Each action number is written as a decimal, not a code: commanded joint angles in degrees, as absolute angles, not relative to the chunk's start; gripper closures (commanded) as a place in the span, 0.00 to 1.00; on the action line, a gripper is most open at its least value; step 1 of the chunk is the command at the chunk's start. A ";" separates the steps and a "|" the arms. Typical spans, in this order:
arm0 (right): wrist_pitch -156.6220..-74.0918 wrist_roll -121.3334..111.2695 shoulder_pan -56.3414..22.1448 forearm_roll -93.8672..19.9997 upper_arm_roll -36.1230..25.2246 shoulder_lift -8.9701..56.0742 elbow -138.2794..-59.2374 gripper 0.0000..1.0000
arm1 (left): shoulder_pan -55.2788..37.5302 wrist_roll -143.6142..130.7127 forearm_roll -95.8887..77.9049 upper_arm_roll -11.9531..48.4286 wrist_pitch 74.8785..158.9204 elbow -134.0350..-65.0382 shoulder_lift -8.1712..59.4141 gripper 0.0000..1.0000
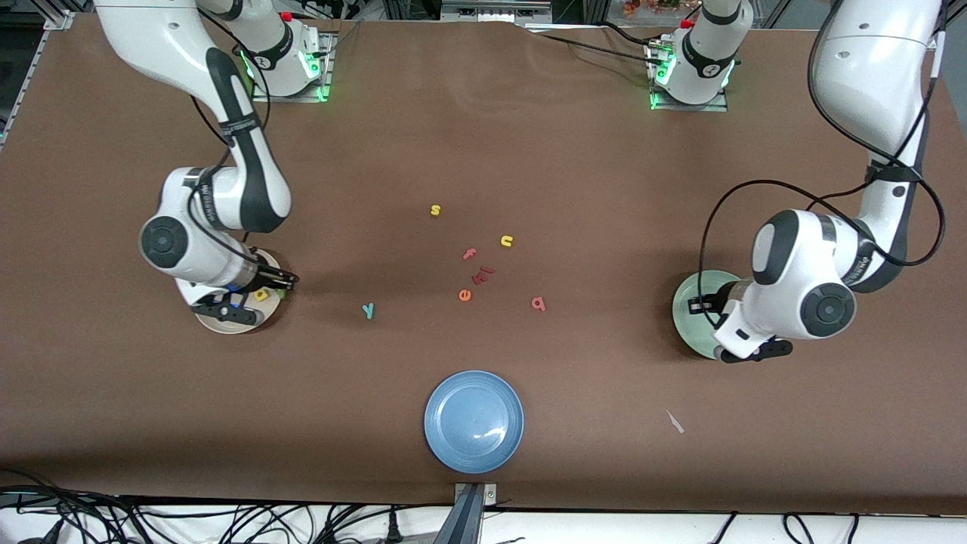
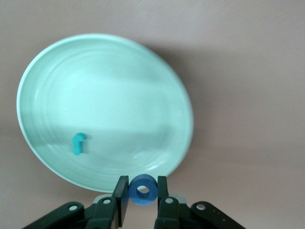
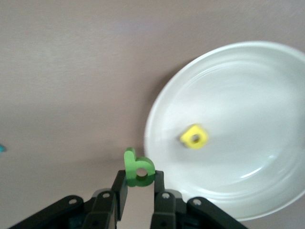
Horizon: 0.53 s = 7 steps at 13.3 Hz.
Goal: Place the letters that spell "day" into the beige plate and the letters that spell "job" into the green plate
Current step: 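Place the blue o on the green plate while the right gripper places green b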
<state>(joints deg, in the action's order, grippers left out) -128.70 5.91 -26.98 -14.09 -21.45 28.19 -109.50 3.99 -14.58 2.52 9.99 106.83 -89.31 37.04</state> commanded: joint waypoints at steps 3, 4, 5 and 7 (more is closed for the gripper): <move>-128.23 -5.70 -25.23 -14.33 -23.20 29.35 -110.39 0.29 | 5.71 -12.39 4.31 10.63 110.56 -90.96 40.60 0.60; -128.15 -6.15 -25.22 -14.33 -23.20 29.27 -110.13 0.00 | 5.80 -12.31 4.31 10.63 110.65 -91.05 40.52 0.42; -127.54 -6.24 -25.22 -14.33 -23.20 29.01 -109.87 0.00 | 5.80 -12.22 4.31 10.63 110.57 -90.79 40.26 0.21; -122.55 -5.54 -26.01 -14.33 -22.85 28.74 -107.07 0.00 | 5.54 -12.39 4.22 10.81 110.13 -90.09 39.29 0.01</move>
<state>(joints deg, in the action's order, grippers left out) -126.91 -5.07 -25.45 -14.09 -23.14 29.47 -109.60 5.47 -12.97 2.52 10.26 110.46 -90.16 41.24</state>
